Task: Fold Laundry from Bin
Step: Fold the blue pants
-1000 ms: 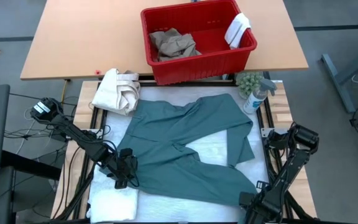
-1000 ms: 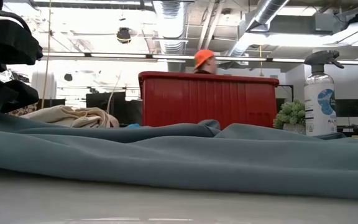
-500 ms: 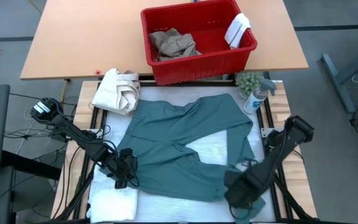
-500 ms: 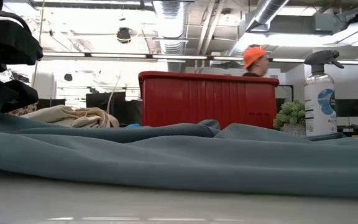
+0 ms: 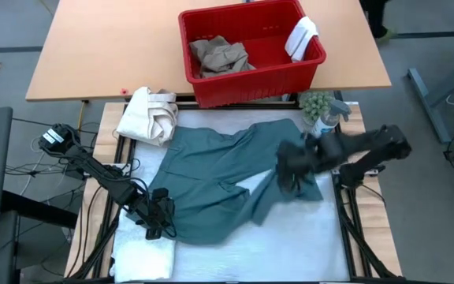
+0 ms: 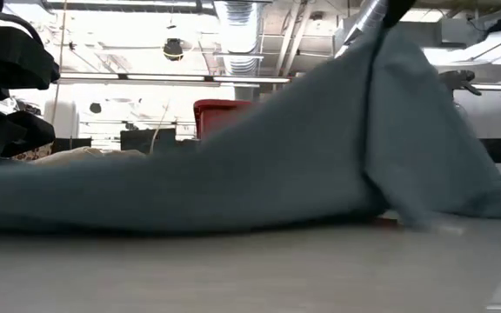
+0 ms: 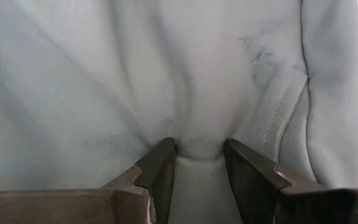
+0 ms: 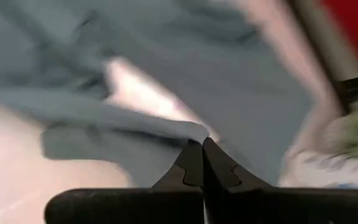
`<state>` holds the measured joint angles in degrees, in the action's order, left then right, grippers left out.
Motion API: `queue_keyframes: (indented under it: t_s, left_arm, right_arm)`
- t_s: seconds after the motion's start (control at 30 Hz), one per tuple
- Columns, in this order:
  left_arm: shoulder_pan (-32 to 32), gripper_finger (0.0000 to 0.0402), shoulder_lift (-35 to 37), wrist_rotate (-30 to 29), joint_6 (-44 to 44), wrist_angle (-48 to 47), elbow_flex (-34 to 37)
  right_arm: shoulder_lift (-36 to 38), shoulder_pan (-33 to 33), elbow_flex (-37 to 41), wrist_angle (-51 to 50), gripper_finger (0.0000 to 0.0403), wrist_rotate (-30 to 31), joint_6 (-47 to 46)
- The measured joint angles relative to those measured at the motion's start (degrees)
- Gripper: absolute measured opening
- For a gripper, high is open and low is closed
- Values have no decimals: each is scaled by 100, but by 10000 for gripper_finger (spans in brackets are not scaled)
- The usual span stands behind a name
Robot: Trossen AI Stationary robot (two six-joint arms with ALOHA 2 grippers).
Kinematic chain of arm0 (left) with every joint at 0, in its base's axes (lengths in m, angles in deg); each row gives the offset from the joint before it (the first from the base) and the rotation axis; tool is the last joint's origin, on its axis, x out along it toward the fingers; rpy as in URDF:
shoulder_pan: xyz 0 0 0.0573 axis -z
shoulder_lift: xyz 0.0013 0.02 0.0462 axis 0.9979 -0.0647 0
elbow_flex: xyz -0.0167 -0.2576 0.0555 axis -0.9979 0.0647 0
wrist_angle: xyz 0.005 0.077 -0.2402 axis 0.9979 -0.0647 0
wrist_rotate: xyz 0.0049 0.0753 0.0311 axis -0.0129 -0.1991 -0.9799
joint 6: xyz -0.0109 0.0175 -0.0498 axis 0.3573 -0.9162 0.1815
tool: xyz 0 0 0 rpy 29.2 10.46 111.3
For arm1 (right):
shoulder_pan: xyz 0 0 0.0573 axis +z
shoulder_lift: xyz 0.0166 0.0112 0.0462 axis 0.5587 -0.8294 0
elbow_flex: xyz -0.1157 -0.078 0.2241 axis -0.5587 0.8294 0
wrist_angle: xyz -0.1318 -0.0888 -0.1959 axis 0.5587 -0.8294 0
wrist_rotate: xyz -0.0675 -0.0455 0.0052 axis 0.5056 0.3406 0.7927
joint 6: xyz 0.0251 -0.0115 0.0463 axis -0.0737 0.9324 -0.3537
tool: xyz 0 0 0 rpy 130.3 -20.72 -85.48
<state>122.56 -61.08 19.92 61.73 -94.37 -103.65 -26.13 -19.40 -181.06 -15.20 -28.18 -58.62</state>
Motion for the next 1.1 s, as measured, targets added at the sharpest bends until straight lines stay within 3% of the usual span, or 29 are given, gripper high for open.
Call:
queue_keyframes:
  t_s: [0.07,0.2,0.3,0.43,0.6,0.83,0.9,1.1]
  left_arm:
    - [0,132,0,-6,24,4,0]
    - [0,132,0,-13,124,11,0]
    - [0,132,0,-18,133,13,0]
    - [0,132,0,-18,141,13,0]
    - [2,132,2,34,123,10,0]
    - [0,132,2,251,122,-20,0]
    - [0,132,2,261,112,-22,0]
    - [2,132,2,282,-70,-24,-2]
  right_arm:
    - [167,-461,-3,-4,14,-117,501]
    - [259,-939,-74,0,14,-905,1610]
    - [127,-810,-79,-6,14,-1209,2157]
    - [-314,-171,-79,-5,14,-2228,2194]
    - [-1086,1145,-74,-6,14,-3005,1427]
    - [-2322,2989,42,14,14,-3838,-465]
    - [-2589,3364,178,-14,14,-4126,-1056]
    - [-2861,4001,747,9,14,-5728,-2016]
